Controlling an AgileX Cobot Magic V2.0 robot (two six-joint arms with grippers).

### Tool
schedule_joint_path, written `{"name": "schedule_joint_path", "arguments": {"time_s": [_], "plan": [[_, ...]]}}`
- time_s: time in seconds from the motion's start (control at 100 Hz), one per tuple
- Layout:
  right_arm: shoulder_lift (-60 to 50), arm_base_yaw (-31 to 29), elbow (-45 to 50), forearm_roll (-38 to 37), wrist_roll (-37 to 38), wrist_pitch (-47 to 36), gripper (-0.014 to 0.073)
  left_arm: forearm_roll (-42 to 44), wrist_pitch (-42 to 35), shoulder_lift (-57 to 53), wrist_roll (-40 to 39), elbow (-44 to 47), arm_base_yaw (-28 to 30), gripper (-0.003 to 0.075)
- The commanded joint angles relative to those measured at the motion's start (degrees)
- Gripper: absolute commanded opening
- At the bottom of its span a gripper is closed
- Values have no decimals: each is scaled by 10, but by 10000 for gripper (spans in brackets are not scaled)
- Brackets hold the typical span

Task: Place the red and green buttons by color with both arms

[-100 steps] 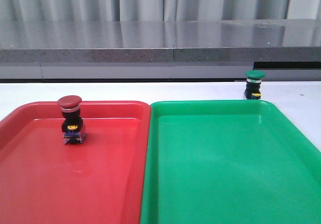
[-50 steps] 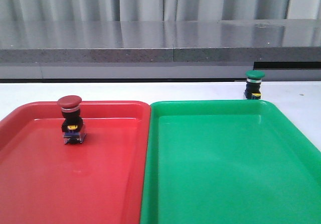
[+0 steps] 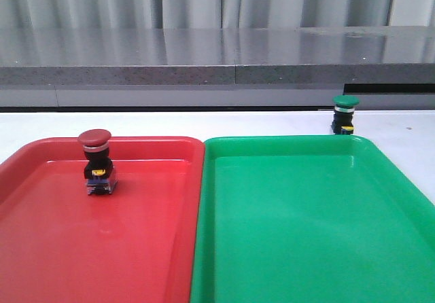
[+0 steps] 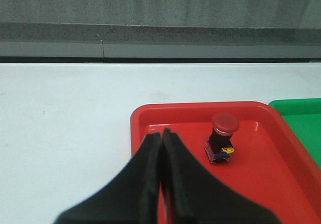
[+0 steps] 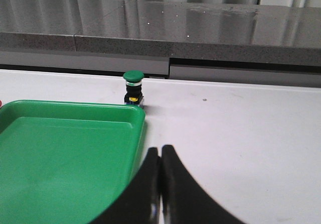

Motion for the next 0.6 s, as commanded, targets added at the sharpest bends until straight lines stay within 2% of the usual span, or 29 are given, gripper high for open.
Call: {"name": "schedule_joint_path", "arguments": {"time_s": [0.0, 0.18, 0.59], "plan": [[-11, -4, -9, -4, -4, -51, -66, 15, -53, -3, -2, -15, 1, -19], [-11, -4, -9, -4, -4, -51, -66, 34, -54, -61, 3, 10, 1, -19], [-11, -4, -9, -4, -4, -51, -66, 77, -64, -231, 3, 130, 10, -19]]}}
